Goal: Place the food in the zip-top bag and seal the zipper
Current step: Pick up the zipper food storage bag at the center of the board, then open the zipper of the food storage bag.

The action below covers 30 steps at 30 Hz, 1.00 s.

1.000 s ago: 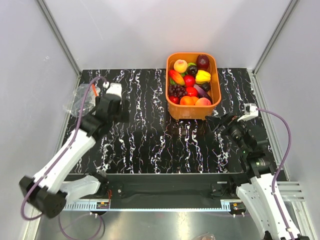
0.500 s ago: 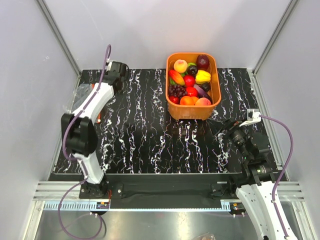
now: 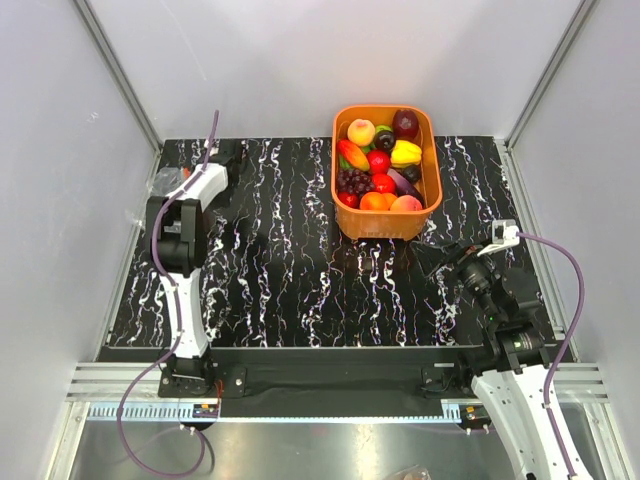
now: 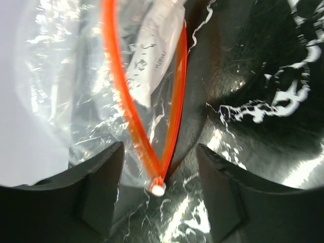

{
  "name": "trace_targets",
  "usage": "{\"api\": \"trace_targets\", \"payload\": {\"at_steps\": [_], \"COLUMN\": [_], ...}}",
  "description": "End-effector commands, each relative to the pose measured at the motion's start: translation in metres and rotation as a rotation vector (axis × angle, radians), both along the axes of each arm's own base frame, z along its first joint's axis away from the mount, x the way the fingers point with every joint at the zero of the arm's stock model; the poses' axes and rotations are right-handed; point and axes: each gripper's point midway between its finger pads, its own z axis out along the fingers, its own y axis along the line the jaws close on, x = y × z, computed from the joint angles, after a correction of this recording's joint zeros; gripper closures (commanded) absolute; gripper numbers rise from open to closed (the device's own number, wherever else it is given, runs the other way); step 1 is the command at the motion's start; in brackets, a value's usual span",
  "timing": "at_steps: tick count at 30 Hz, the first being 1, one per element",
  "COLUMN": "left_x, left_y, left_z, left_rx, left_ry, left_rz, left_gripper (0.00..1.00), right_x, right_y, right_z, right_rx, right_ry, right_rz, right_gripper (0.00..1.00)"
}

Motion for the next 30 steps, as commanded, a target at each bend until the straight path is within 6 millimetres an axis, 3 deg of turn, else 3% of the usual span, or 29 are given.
{"api": "trace_targets", "payload": {"at_steps": [1, 5, 6, 7, 10, 14, 17, 18, 20, 21, 22, 23, 24, 26, 27, 29, 30], "left_x": [0.015, 0.008, 0.009, 0.009, 0.012, 0.01, -0.003, -0.013, -0.032, -0.045, -0.065, -0.069, -0.083, -0.106, -0.121, -0.138, -0.151], "left_y": [0.015, 0.021, 0.021, 0.019, 0.0, -0.051, -0.092, -0.104, -0.129, -0.137, -0.153, -0.16, -0.17, -0.189, -0.196, -0.208, -0.216], "left_z": [0.01, 0.007, 0.014, 0.017, 0.037, 0.064, 0.093, 0.115, 0.118, 0.141, 0.15, 0.139, 0.16, 0.16, 0.175, 0.177, 0.189], "left_rx": [-0.003, -0.022, -0.03, -0.043, -0.122, -0.295, -0.407, -0.444, -0.561, -0.605, -0.684, -0.721, -0.774, -0.883, -0.913, -0.953, -0.961], "left_ry": [-0.06, -0.068, -0.09, -0.099, -0.138, -0.179, -0.224, -0.269, -0.27, -0.321, -0.341, -0.313, -0.358, -0.348, -0.384, -0.392, -0.416], "left_rz": [0.042, 0.069, 0.069, 0.067, 0.025, -0.084, -0.187, -0.22, -0.286, -0.323, -0.374, -0.387, -0.444, -0.509, -0.562, -0.615, -0.665], "left_gripper": [0.43, 0.74, 0.89, 0.99, 1.0, 1.0, 1.0, 1.0, 1.0, 1.0, 1.0, 1.0, 1.0, 1.0, 1.0, 1.0, 1.0], "right_x": [-0.003, -0.001, 0.001, 0.001, 0.004, 0.005, 0.007, 0.009, 0.003, 0.003, 0.003, 0.002, 0.002, 0.002, 0.004, 0.003, 0.003], "right_y": [0.002, 0.004, 0.004, 0.004, 0.009, 0.023, 0.033, 0.036, 0.046, 0.05, 0.053, 0.054, 0.056, 0.062, 0.065, 0.07, 0.075], "right_z": [0.008, 0.006, 0.004, 0.003, -0.003, -0.008, -0.014, -0.014, -0.011, -0.009, -0.004, -0.004, -0.003, 0.011, 0.014, 0.02, 0.024], "right_rx": [-0.005, 0.0, 0.0, -0.001, -0.013, -0.046, -0.059, -0.053, -0.041, -0.022, -0.002, -0.001, 0.014, 0.031, 0.047, 0.052, 0.051], "right_ry": [-0.045, -0.038, -0.031, -0.025, -0.003, 0.023, 0.07, 0.086, 0.088, 0.103, 0.107, 0.106, 0.124, 0.083, 0.095, 0.098, 0.1], "right_rz": [0.017, 0.025, 0.025, 0.023, 0.051, 0.148, 0.212, 0.232, 0.307, 0.326, 0.347, 0.356, 0.366, 0.405, 0.42, 0.458, 0.48], "right_gripper": [0.0, 0.0, 0.0, 0.0, 0.0, 0.0, 0.0, 0.0, 0.0, 0.0, 0.01, 0.0, 0.0, 0.01, 0.01, 0.03, 0.04]}}
